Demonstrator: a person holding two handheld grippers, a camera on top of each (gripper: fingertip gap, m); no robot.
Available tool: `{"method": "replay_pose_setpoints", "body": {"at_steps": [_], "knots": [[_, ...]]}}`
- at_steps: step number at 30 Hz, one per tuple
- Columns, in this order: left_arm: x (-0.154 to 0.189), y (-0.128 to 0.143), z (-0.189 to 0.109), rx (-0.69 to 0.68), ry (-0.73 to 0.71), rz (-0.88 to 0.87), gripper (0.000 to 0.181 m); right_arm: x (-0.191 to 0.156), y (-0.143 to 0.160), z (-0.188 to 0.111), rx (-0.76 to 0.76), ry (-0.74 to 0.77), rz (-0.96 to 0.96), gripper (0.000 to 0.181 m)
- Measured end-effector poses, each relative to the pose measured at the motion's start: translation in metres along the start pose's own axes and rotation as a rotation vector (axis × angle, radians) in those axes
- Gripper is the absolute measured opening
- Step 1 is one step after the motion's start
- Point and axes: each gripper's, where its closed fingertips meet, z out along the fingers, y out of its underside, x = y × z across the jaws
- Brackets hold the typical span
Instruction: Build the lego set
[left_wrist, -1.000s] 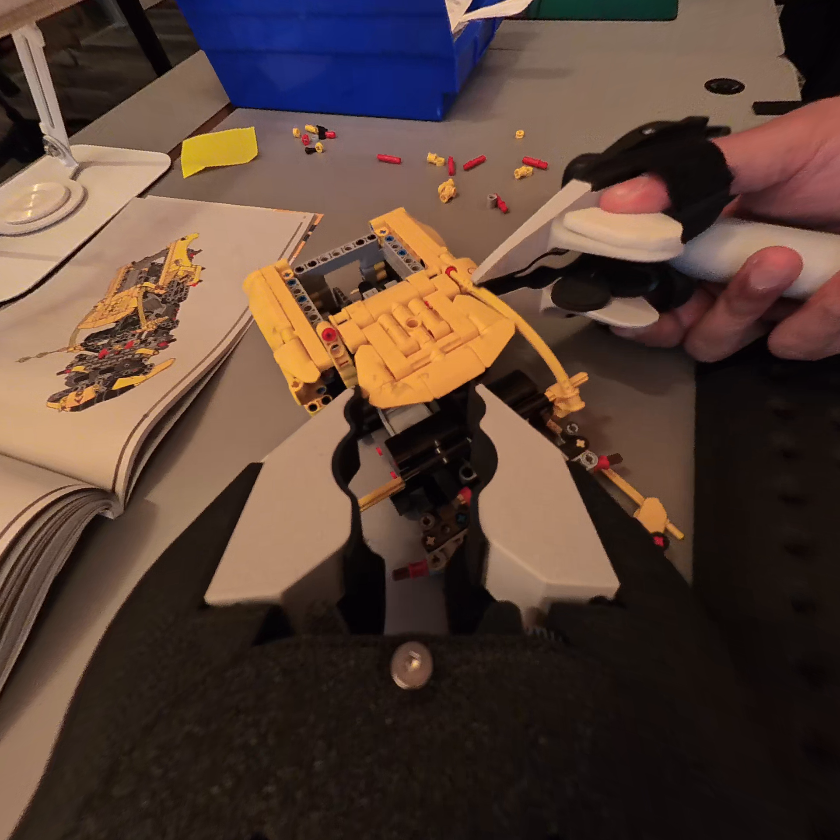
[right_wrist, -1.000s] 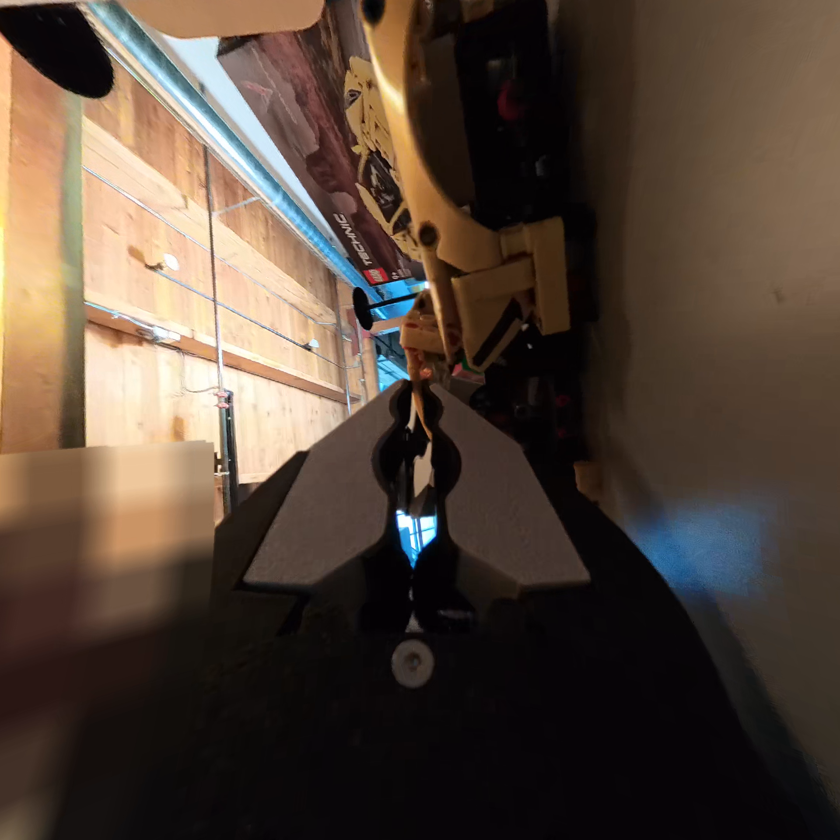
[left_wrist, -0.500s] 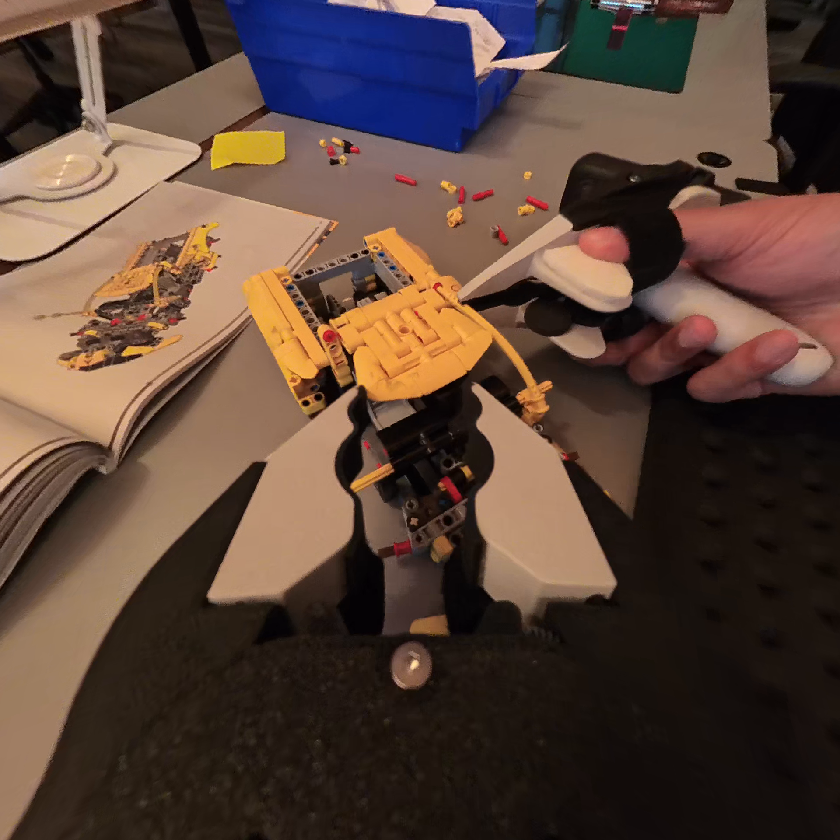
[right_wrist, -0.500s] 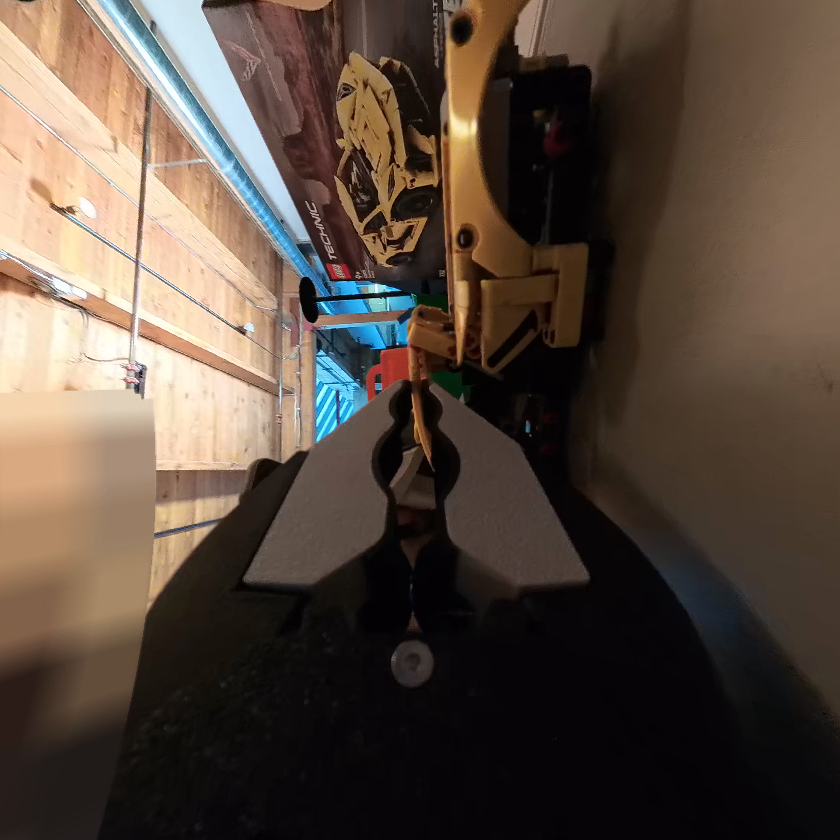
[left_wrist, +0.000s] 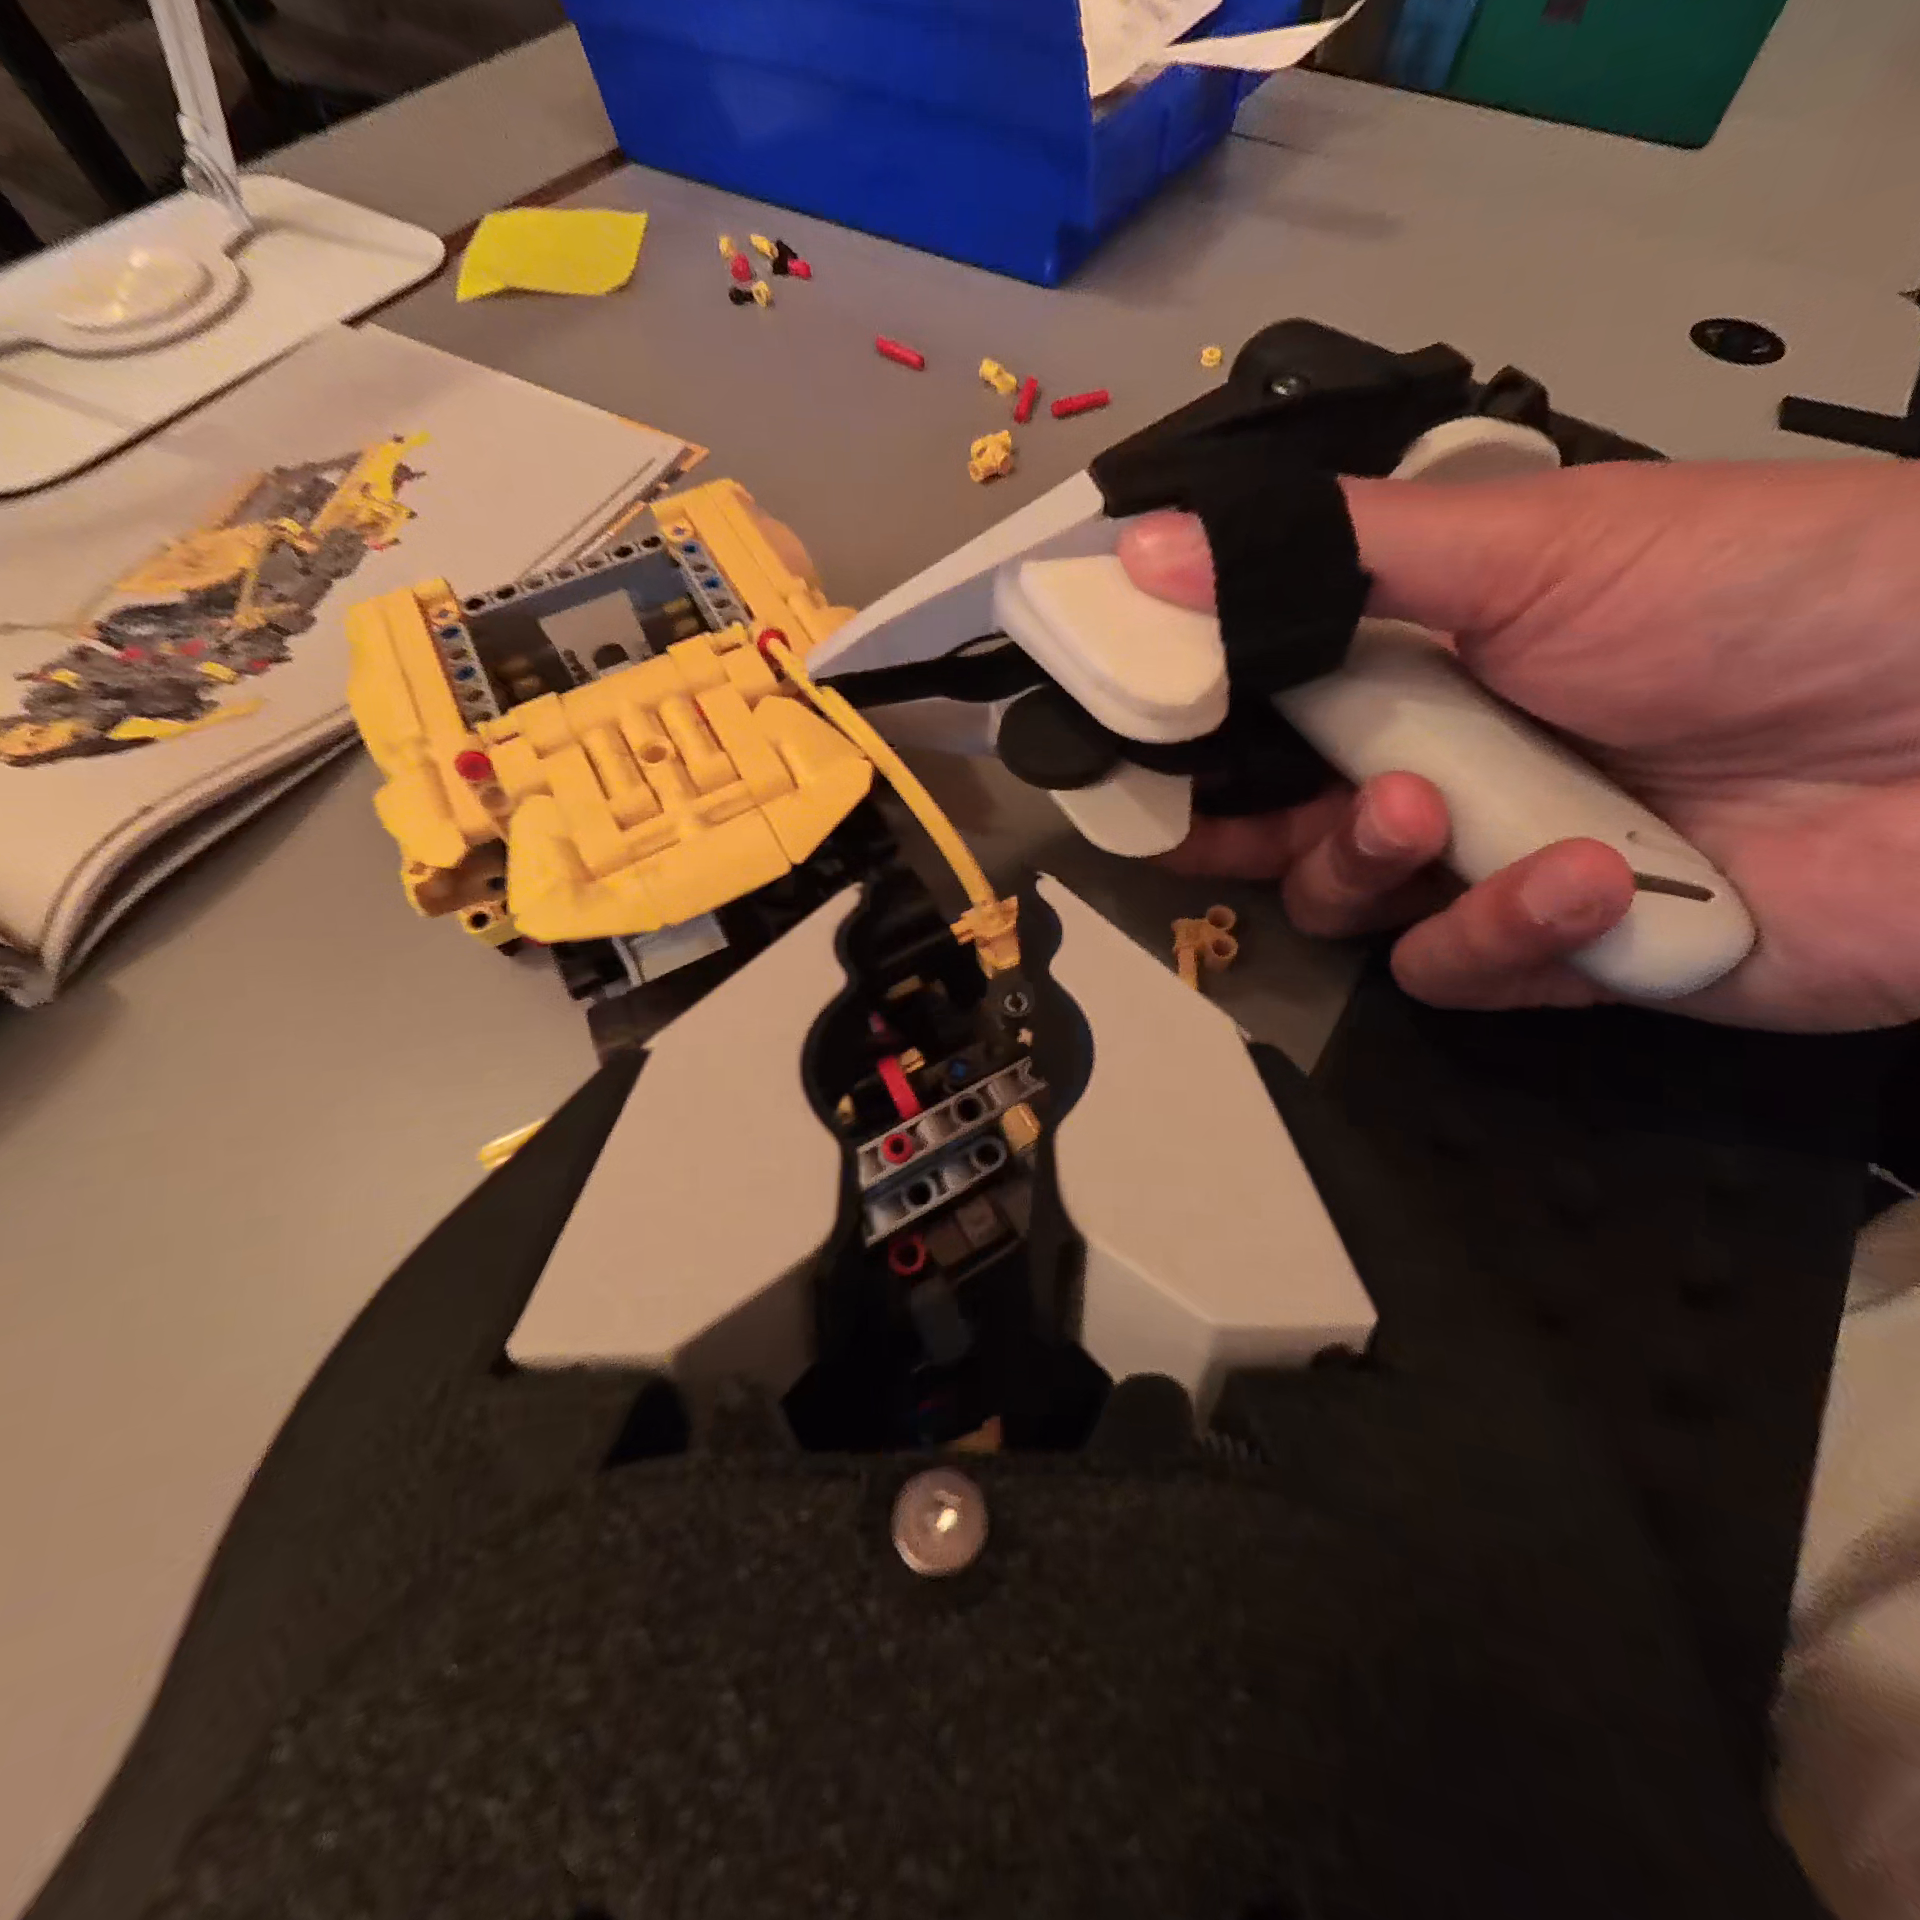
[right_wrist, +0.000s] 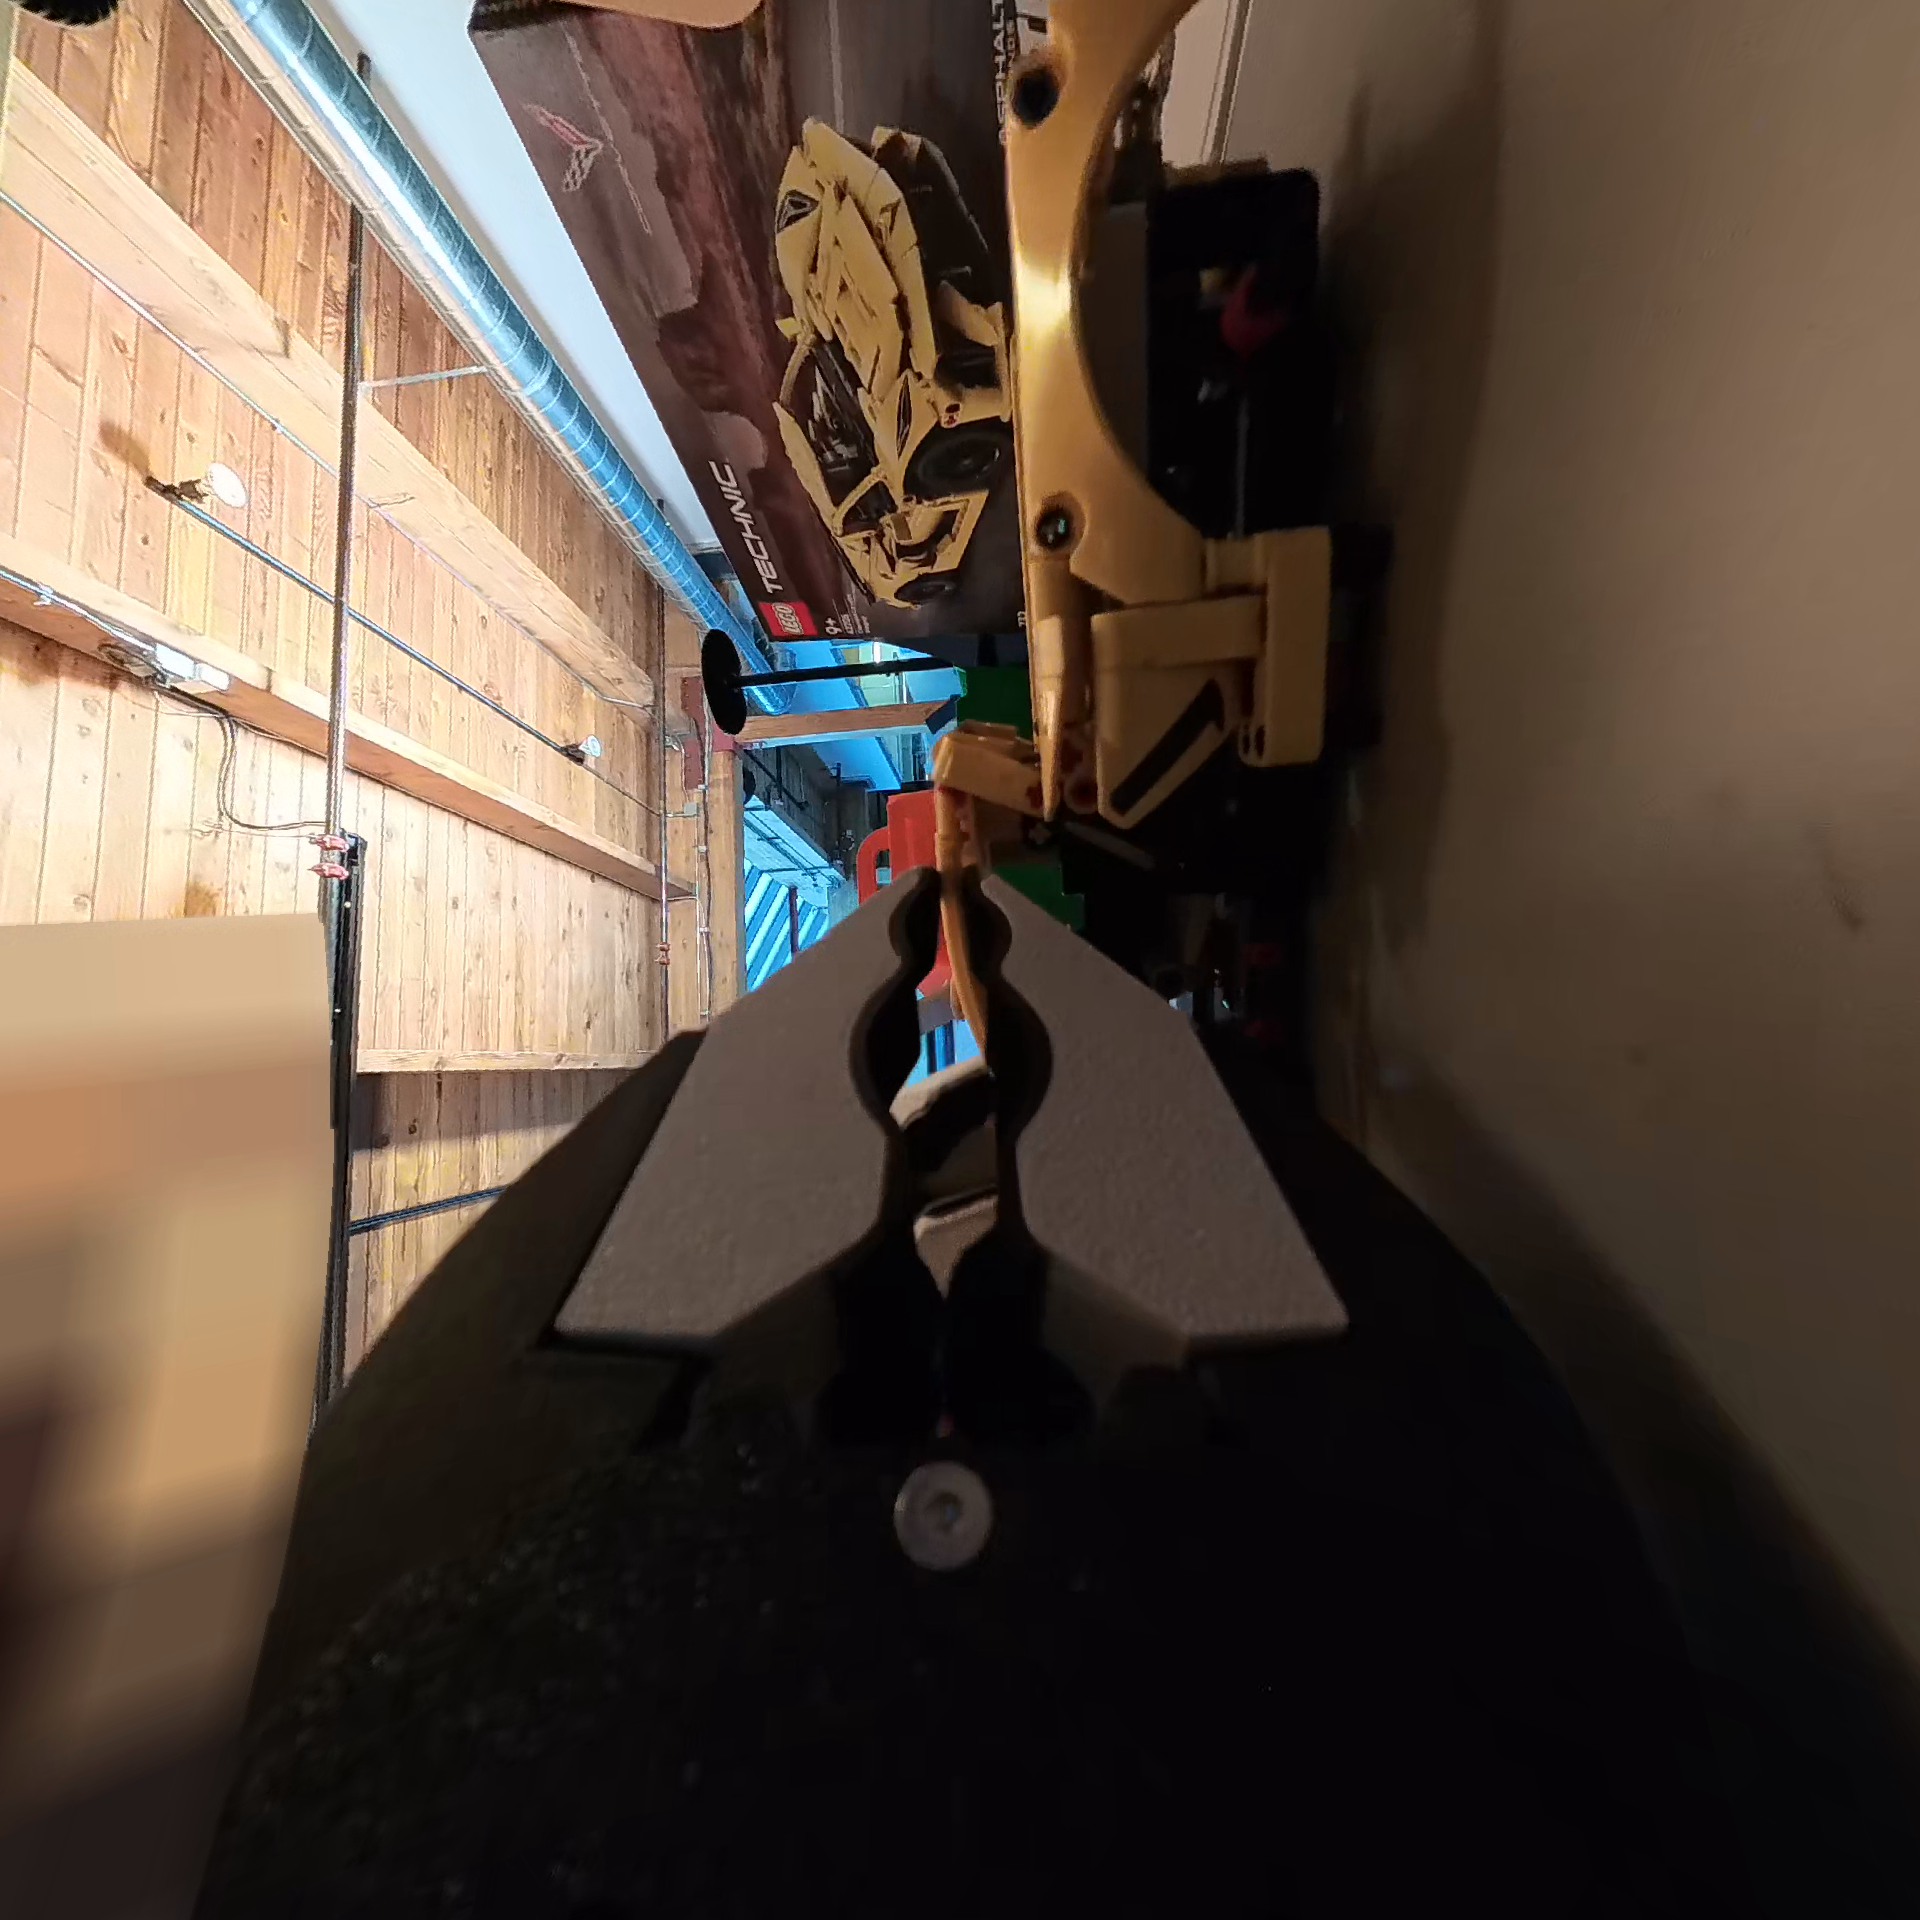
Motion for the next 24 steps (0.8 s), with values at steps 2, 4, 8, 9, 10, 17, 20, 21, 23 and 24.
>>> {"method": "replay_pose_setpoints", "body": {"at_steps": [2, 4, 8, 9, 10, 17, 20, 21, 23, 24], "knots": [[0.003, 0.001, 0.004, -0.013, 0.023, -0.031, 0.023, 0.0, 0.0, 0.0, -0.008, 0.006, -0.012, 0.002], [0.004, 0.001, 0.007, -0.015, 0.036, -0.049, 0.017, 0.0, 0.0, 0.0, -0.014, 0.005, -0.013, 0.003], [0.005, 0.003, 0.009, -0.032, 0.04, -0.036, 0.005, 0.0, 0.0, 0.001, -0.028, 0.004, -0.015, 0.003], [0.004, 0.003, 0.009, -0.037, 0.035, -0.036, 0.005, 0.0, 0.0, 0.001, -0.033, 0.007, -0.02, 0.003], [0.004, 0.003, 0.009, -0.04, 0.028, -0.033, 0.005, 0.0, -0.001, 0.001, -0.036, 0.011, -0.029, 0.002], [0.003, 0.004, 0.008, -0.035, 0.042, -0.069, 0.004, 0.002, -0.004, -0.001, -0.089, 0.109, -0.228, 0.01], [0.002, 0.004, 0.008, -0.031, 0.052, -0.083, 0.004, -0.003, -0.014, -0.007, -0.113, 0.165, -0.37, 0.016], [0.002, 0.004, 0.008, -0.031, 0.054, -0.086, 0.004, -0.007, -0.015, -0.007, -0.14, 0.164, -0.403, 0.017], [0.001, 0.004, 0.007, -0.03, 0.057, -0.093, 0.004, -0.022, -0.021, -0.009, -0.179, 0.143, -0.541, 0.017], [0.001, 0.004, 0.007, -0.029, 0.059, -0.095, 0.004, -0.028, -0.023, -0.007, -0.218, 0.129, -0.691, 0.017]]}}
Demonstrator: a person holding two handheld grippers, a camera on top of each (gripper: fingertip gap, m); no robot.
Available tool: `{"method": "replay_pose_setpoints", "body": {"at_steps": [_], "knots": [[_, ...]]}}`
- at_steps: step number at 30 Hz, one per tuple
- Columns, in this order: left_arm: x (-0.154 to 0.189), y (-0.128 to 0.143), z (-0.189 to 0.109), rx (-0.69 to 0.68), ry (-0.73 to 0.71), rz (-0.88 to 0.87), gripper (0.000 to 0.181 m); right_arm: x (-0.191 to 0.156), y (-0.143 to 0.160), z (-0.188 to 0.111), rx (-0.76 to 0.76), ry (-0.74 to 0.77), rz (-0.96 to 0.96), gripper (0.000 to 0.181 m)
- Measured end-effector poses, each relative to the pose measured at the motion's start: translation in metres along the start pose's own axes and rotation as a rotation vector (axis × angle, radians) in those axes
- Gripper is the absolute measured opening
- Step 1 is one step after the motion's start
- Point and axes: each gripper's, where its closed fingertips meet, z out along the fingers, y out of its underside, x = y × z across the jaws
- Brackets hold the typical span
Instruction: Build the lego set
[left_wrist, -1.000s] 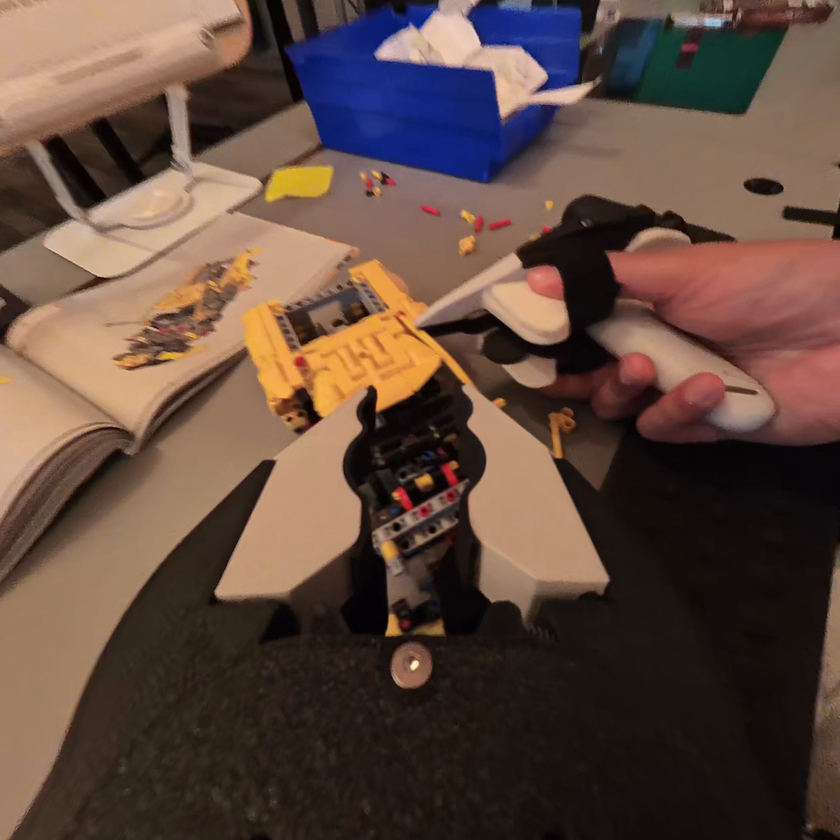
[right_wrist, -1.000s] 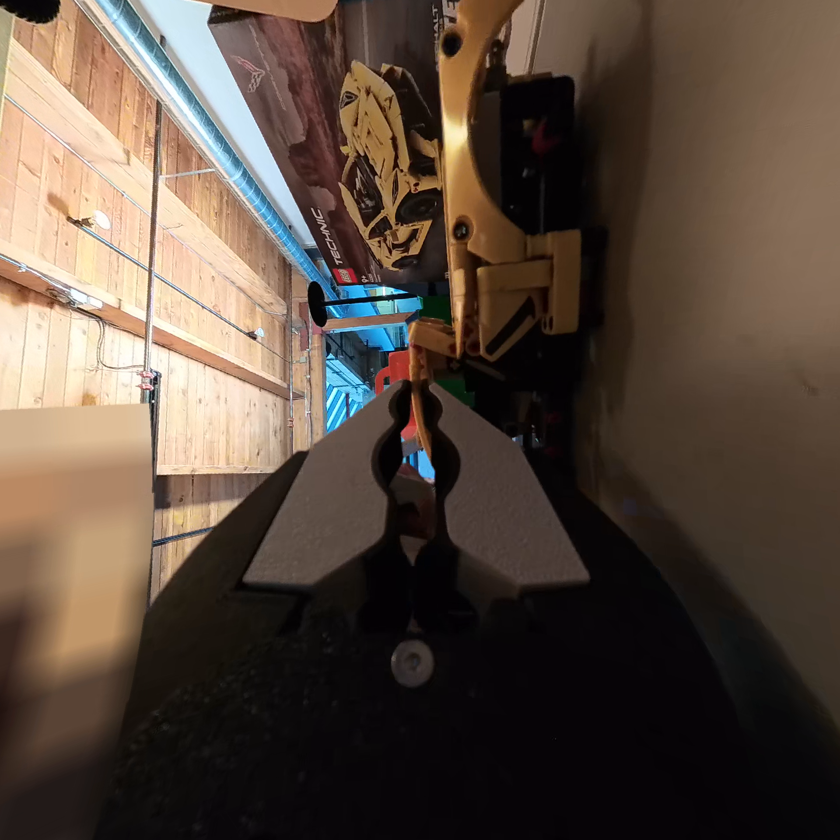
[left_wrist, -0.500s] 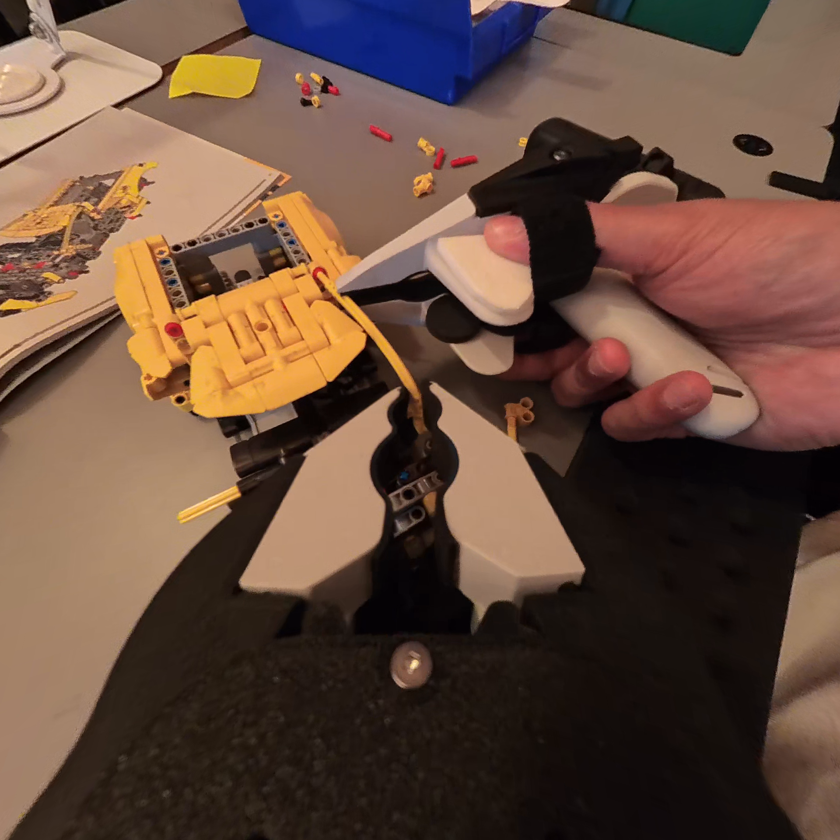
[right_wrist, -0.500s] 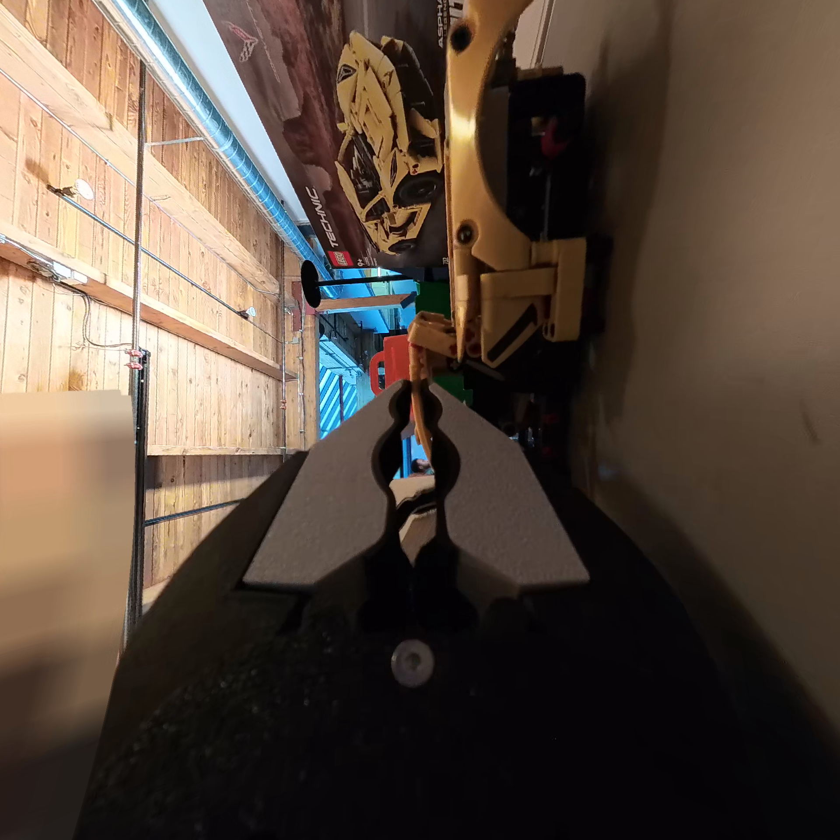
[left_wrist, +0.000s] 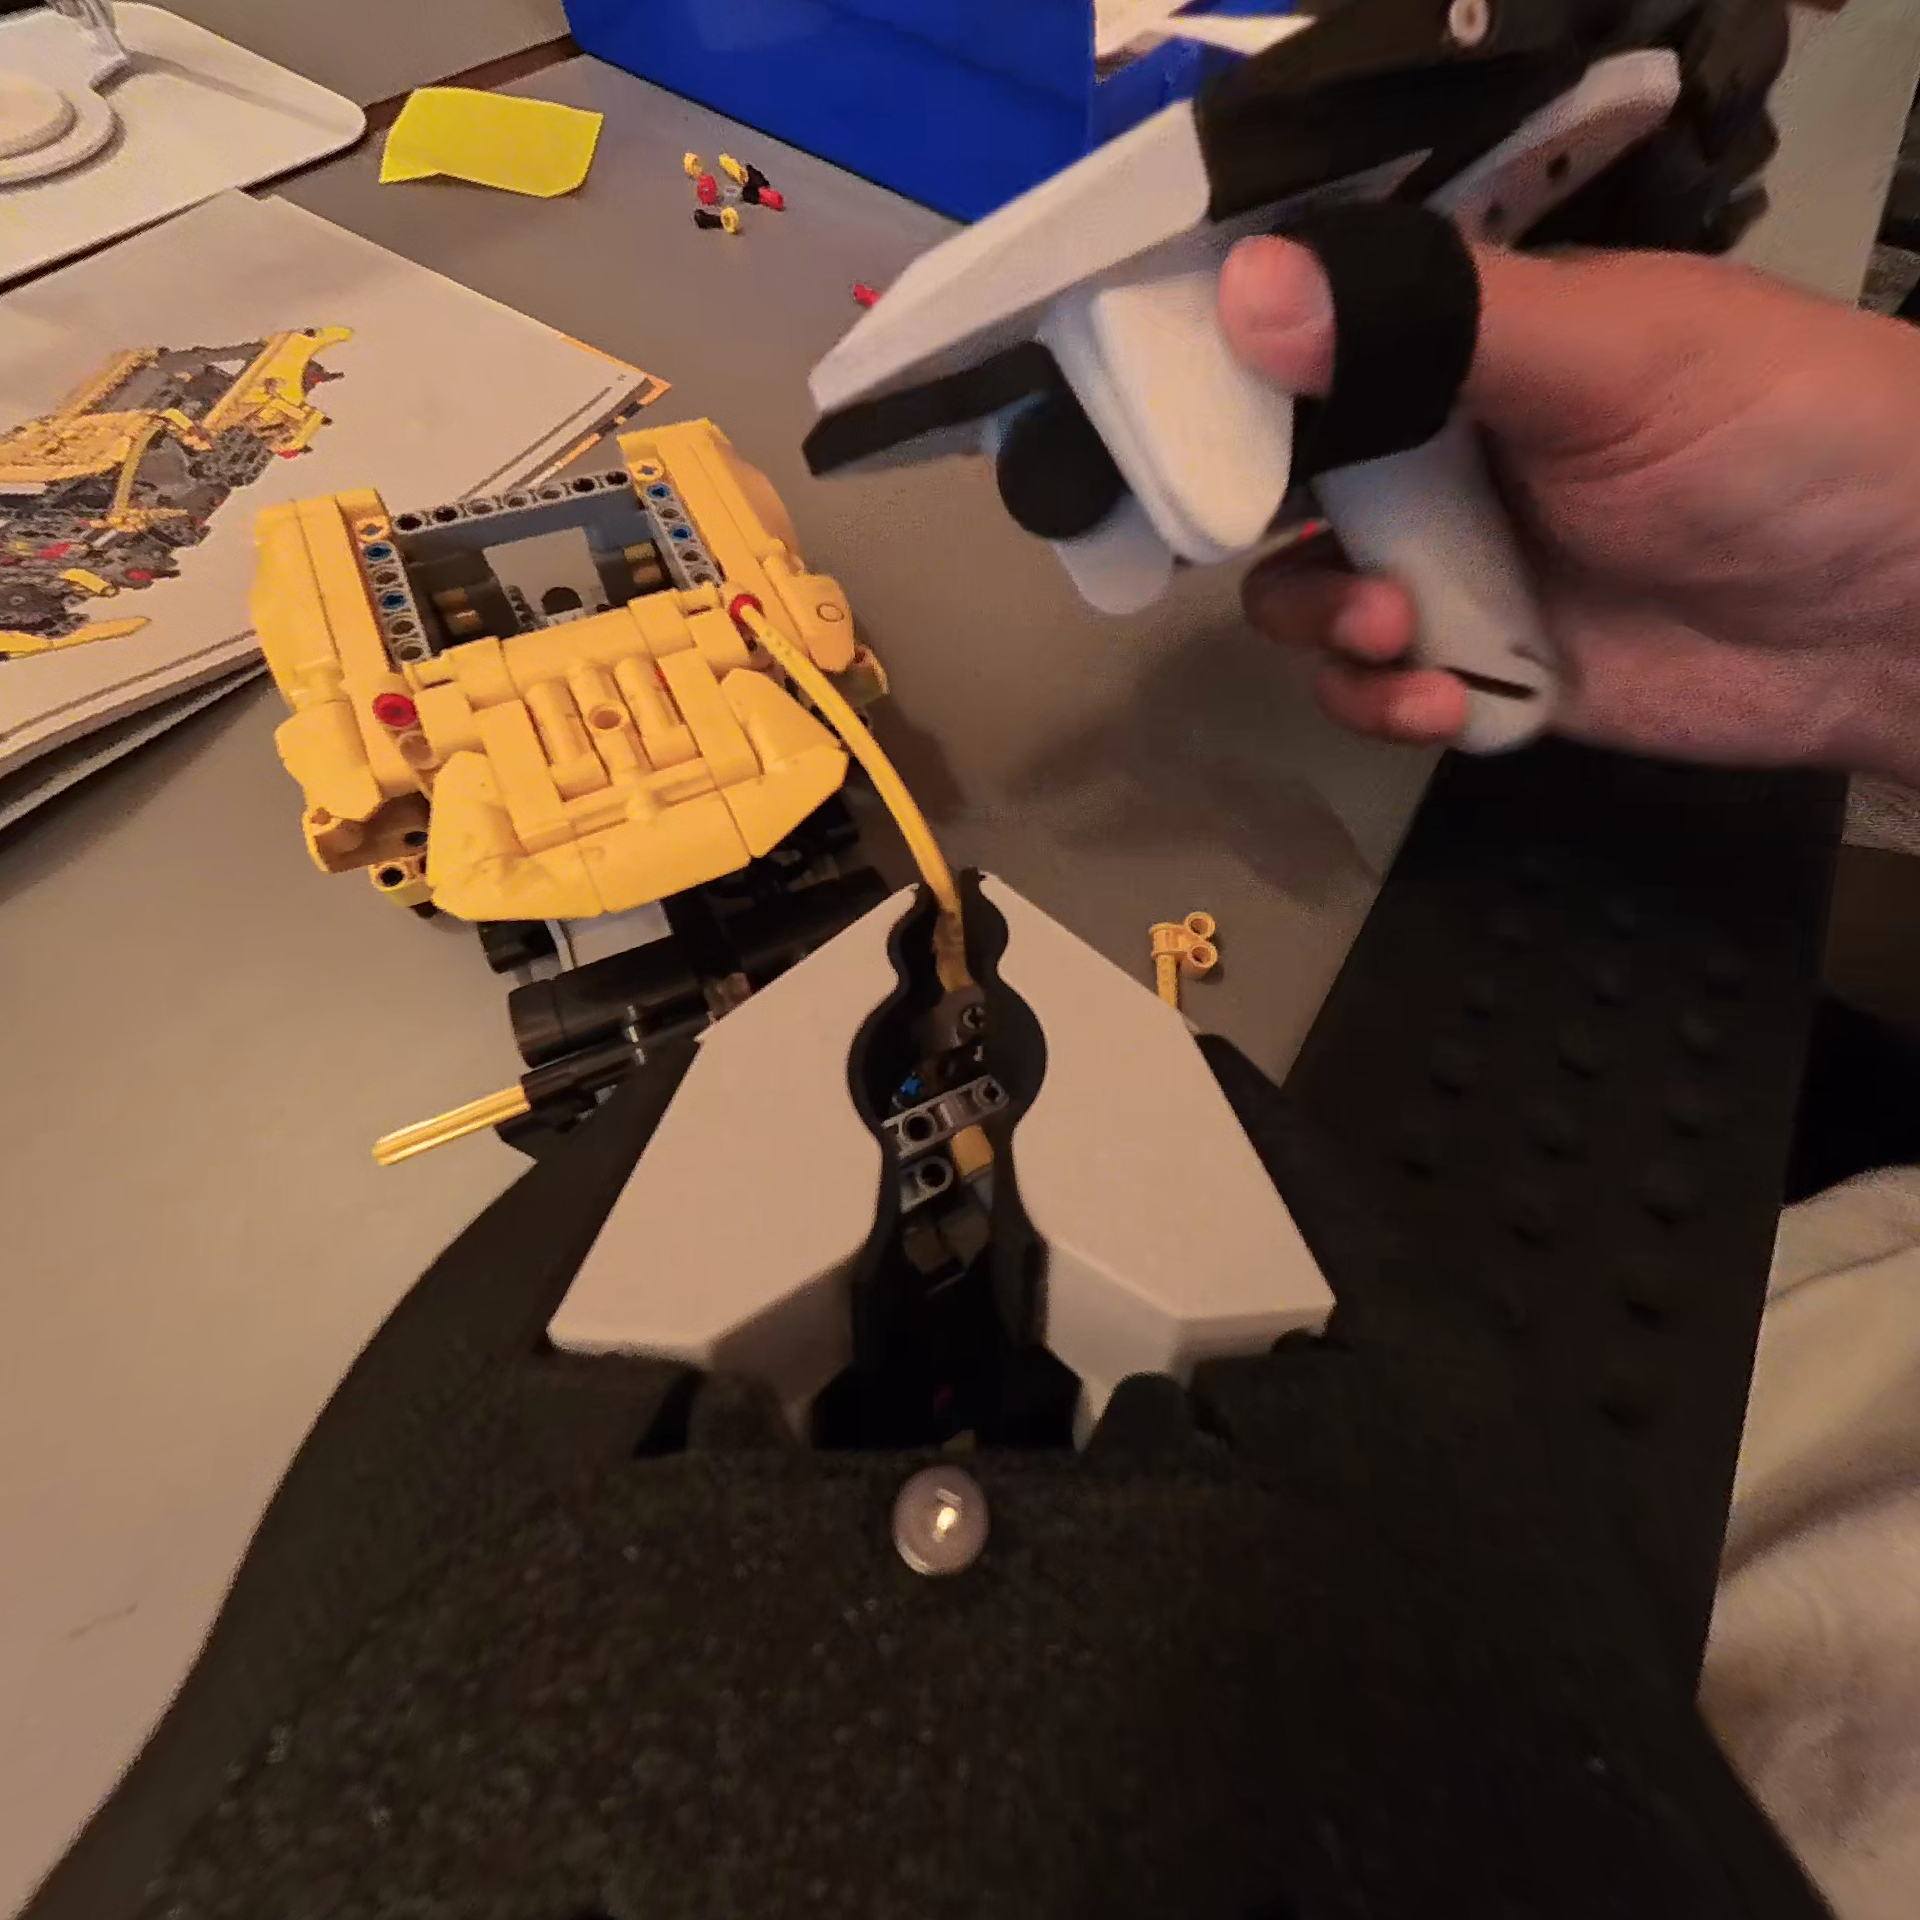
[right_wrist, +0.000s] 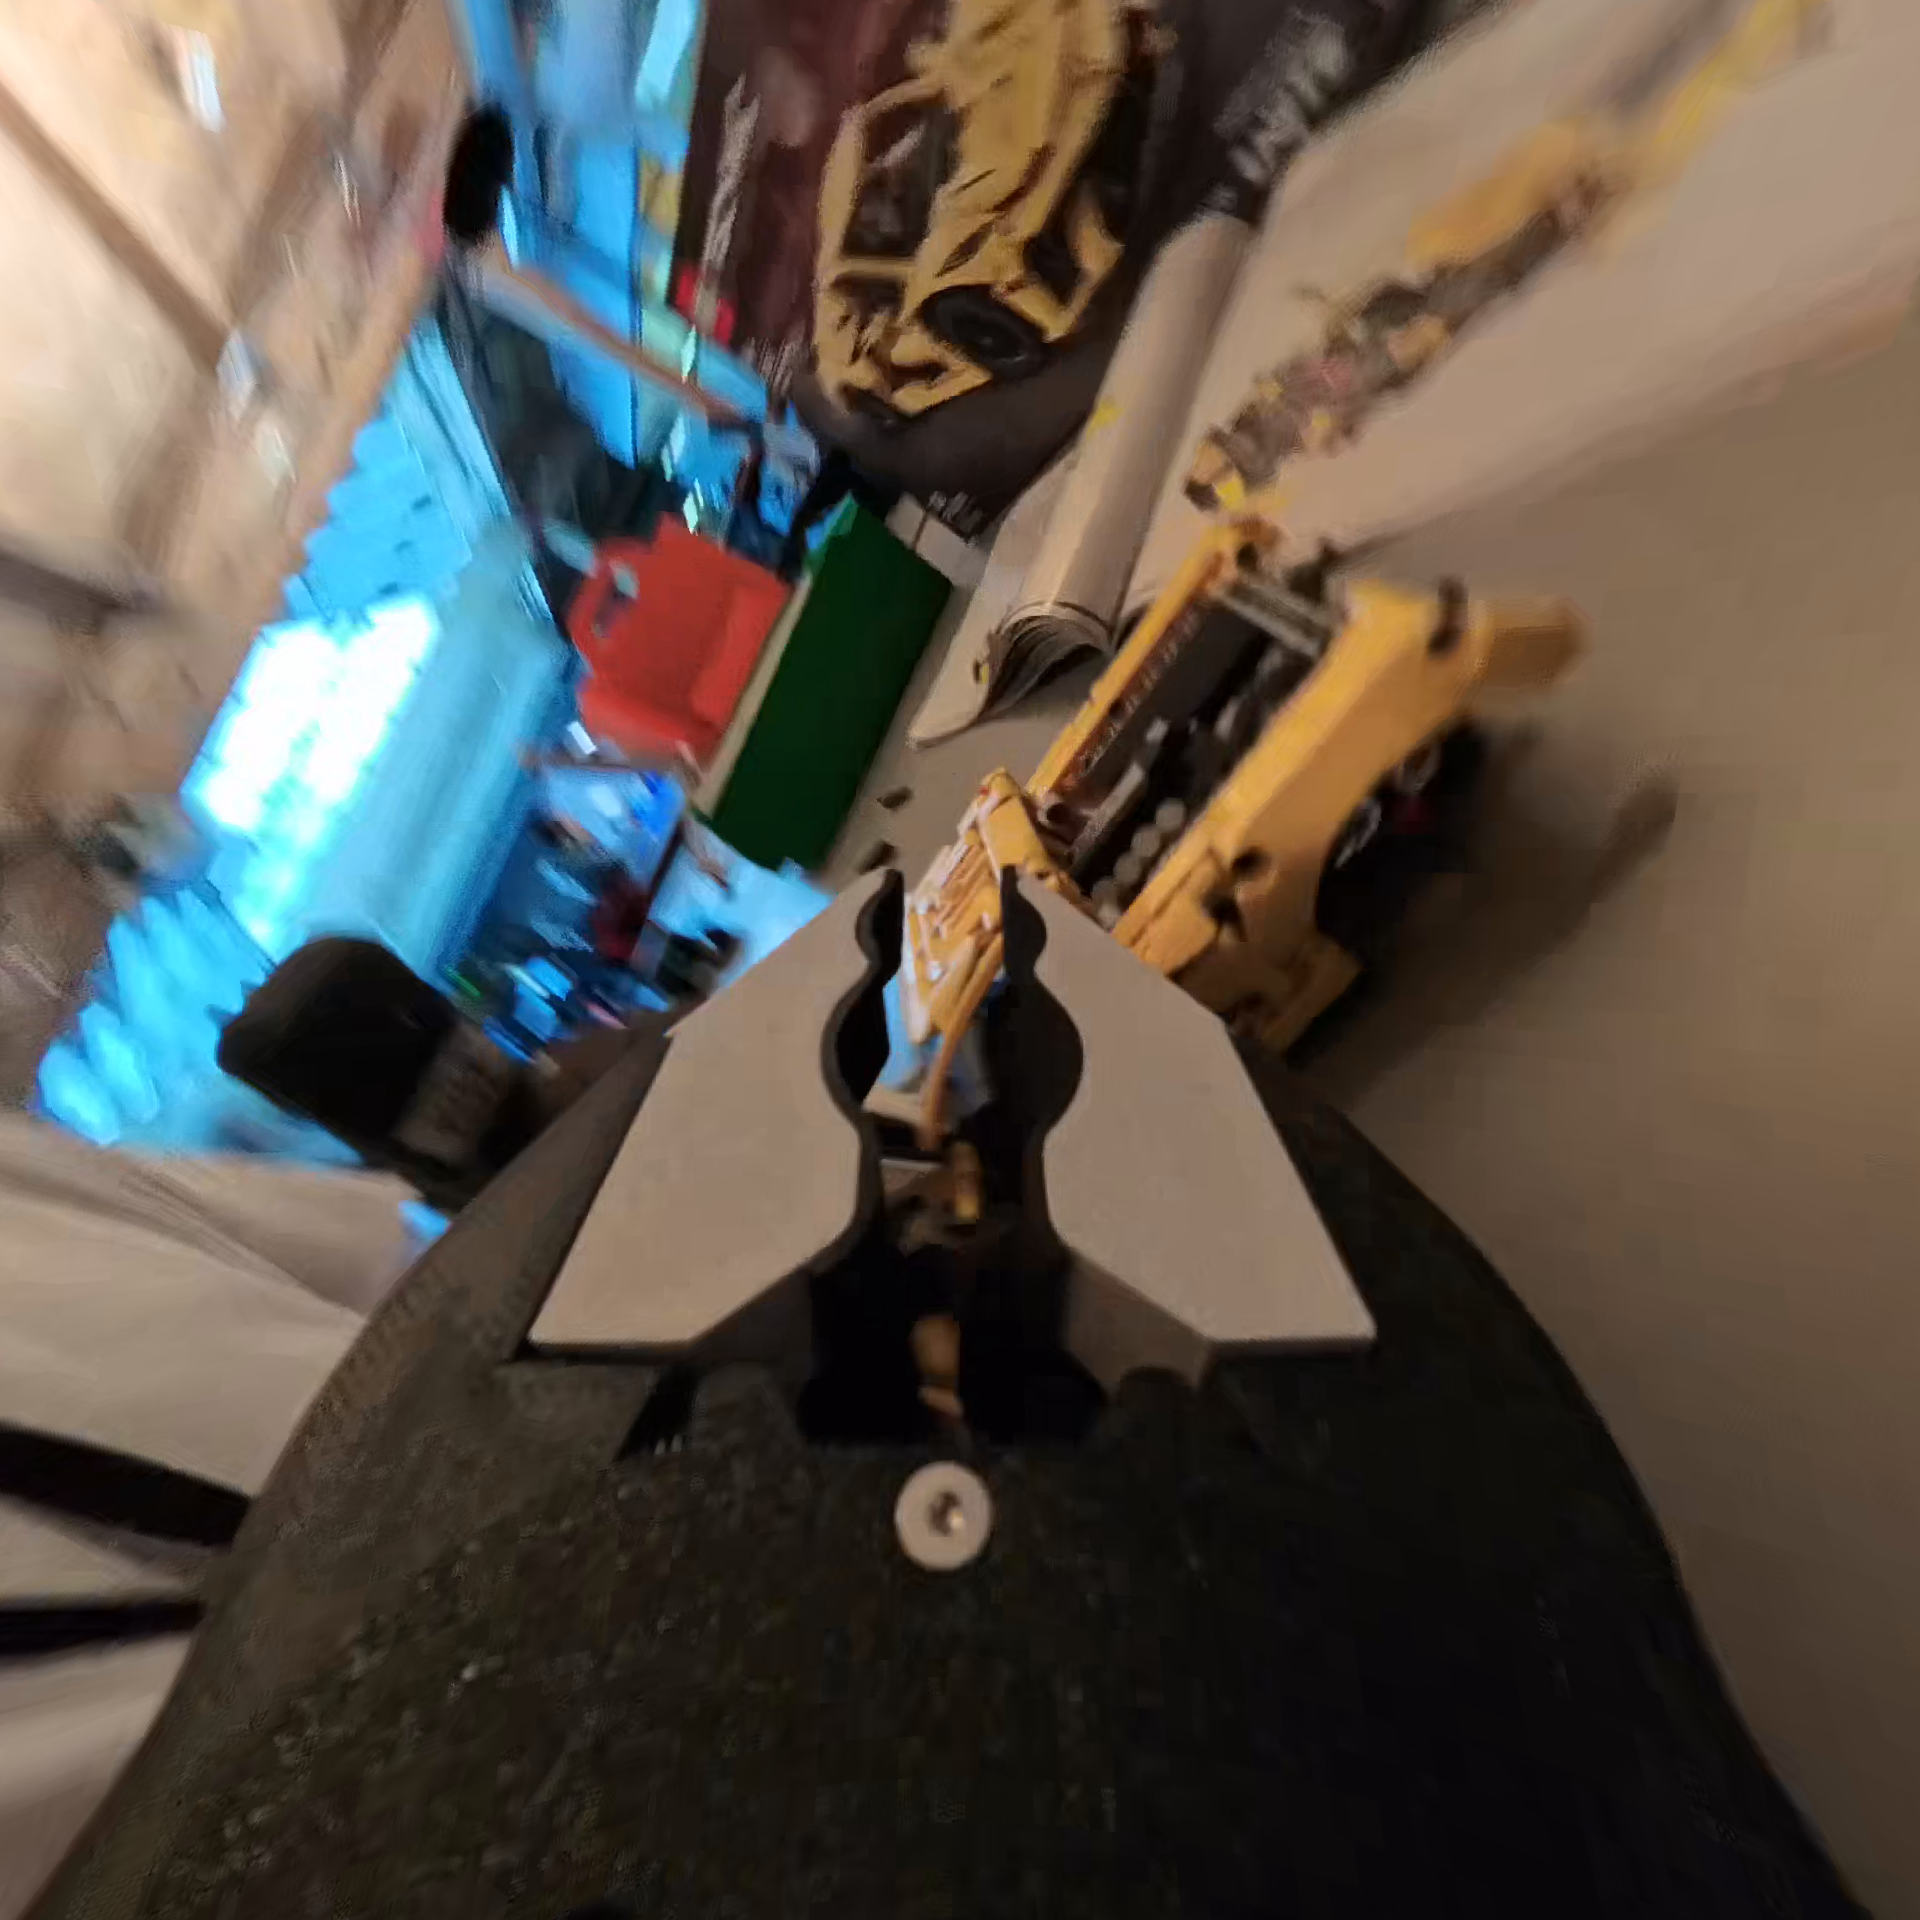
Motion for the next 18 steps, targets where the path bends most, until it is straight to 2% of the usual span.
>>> {"method": "replay_pose_setpoints", "body": {"at_steps": [1, 2, 5, 9, 16, 18], "knots": [[0.0, 0.0, 0.0, 0.001, 0.0, -0.002, 0.004, 0.004, 0.0, 0.002, -0.052, 0.028, -0.173, 0.021], [-0.001, 0.0, -0.001, 0.003, 0.0, -0.005, 0.004, 0.011, 0.002, 0.005, -0.11, 0.068, -0.308, 0.034], [-0.002, 0.001, -0.001, 0.004, 0.003, -0.012, 0.004, 0.002, 0.009, 0.019, -0.224, -0.045, -0.511, 0.046], [-0.003, 0.001, -0.002, 0.005, 0.01, -0.027, 0.004, 0.009, 0.023, 0.028, -0.373, -0.057, -0.566, 0.034], [-0.006, 0.001, -0.003, 0.015, 0.021, -0.033, 0.004, 0.017, 0.029, 0.025, -0.396, -0.048, -0.601, 0.039], [-0.006, 0.001, -0.003, 0.022, 0.041, -0.025, 0.004, 0.015, 0.027, 0.028, -0.368, -0.067, -0.569, 0.035]]}}
